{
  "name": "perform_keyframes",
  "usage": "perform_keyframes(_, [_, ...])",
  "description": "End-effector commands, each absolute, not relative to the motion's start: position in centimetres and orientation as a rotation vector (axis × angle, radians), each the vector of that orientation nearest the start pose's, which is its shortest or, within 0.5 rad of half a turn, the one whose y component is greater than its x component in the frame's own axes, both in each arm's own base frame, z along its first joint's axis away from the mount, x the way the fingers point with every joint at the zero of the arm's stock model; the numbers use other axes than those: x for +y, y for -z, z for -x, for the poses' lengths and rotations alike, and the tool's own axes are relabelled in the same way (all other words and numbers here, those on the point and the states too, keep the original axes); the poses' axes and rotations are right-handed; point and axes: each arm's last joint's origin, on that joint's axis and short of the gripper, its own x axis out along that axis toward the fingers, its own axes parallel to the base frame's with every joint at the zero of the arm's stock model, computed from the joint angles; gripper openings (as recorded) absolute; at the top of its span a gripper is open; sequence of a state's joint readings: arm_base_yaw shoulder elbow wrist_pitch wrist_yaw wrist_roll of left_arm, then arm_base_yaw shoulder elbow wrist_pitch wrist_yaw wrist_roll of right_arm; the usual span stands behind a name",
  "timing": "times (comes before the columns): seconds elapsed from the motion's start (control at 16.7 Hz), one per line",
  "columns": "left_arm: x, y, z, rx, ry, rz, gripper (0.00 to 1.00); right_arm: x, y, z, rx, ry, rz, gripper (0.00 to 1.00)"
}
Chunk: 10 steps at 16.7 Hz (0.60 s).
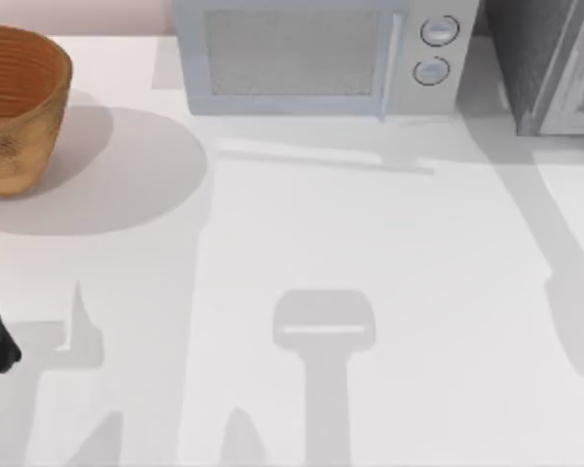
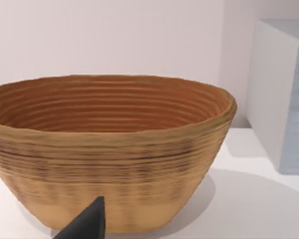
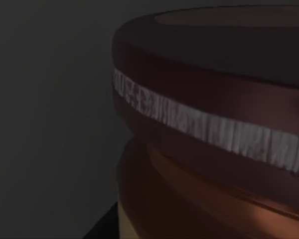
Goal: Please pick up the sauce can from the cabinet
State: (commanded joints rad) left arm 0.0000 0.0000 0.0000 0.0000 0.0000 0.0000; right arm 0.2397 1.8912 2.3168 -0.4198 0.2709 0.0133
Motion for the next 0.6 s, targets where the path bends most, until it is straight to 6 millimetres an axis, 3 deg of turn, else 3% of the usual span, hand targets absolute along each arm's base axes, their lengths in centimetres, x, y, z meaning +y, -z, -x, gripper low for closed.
perform_keyframes(0.42, [-0.12,-16.0,-10.57,0.0,0.0,0.0,1.0,9.61,-50.74,-39.36,-0.009,0.01,0.0,0.02])
perform_keyframes(0.6, [-0.12,-16.0,-10.57,0.0,0.0,0.0,1.0,9.61,-50.74,-39.36,-0.009,0.01,0.0,0.0])
